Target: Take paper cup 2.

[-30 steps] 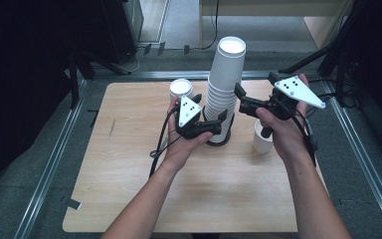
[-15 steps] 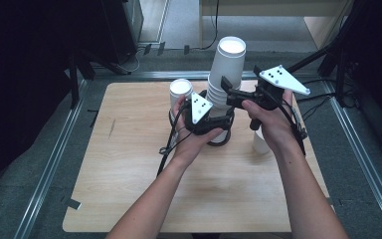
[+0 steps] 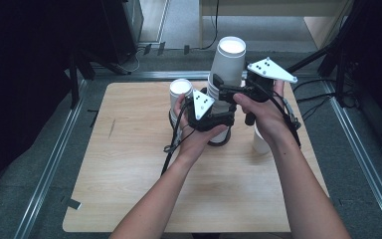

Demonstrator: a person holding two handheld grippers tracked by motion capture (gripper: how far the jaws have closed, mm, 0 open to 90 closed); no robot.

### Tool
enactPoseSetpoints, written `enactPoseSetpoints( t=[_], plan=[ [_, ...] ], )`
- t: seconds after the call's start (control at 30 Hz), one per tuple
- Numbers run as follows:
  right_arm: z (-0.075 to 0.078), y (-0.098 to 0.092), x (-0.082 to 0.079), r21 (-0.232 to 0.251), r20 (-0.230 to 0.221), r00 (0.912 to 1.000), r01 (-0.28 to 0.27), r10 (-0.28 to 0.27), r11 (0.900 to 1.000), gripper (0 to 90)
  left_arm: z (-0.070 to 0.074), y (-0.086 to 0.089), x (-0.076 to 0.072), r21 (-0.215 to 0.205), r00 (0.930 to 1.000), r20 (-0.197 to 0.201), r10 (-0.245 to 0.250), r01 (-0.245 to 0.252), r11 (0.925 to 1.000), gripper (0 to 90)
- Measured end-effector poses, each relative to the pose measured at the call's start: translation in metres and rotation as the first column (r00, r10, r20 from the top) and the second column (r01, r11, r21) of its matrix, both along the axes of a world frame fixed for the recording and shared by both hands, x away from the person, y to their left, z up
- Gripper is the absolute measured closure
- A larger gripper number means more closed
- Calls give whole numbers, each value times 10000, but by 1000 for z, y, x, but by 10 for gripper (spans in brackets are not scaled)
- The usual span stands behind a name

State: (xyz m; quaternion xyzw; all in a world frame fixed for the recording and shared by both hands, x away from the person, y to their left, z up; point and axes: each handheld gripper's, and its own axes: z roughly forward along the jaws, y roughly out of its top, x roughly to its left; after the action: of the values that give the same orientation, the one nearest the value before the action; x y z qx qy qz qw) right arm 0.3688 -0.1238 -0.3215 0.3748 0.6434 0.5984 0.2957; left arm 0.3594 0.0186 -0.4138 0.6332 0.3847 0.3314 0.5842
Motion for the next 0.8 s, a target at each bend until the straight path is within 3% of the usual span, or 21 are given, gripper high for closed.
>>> enactPoseSetpoints(
  t=[0.13, 0.37, 0.43, 0.6, 0.8],
  plan=[
    [-2, 0, 7, 200, -495, 9986, -159, 168, 9997, 0, -2, -2, 2, 83, 9999, -94, 109, -108, 9999, 15],
    [-3, 2, 12, 554, -731, 9970, -199, 240, 9983, 61, -3, -5, 4, 57, 9994, -146, 327, -326, 9995, 15],
    [-4, 4, 14, 376, -787, 9968, -106, 135, 9992, 76, -3, -6, 4, 148, 9990, -170, 403, -400, 9991, 15],
    [-7, 4, 18, 617, -1179, 9930, -25, 98, 9981, 87, -2, -7, 5, 44, 9988, -216, 437, -436, 9990, 16],
    [-5, 7, 15, 324, -924, 9956, 167, -136, 9993, 115, -2, -6, 5, 16, 9983, -282, 503, -502, 9987, 35]
  ],
)
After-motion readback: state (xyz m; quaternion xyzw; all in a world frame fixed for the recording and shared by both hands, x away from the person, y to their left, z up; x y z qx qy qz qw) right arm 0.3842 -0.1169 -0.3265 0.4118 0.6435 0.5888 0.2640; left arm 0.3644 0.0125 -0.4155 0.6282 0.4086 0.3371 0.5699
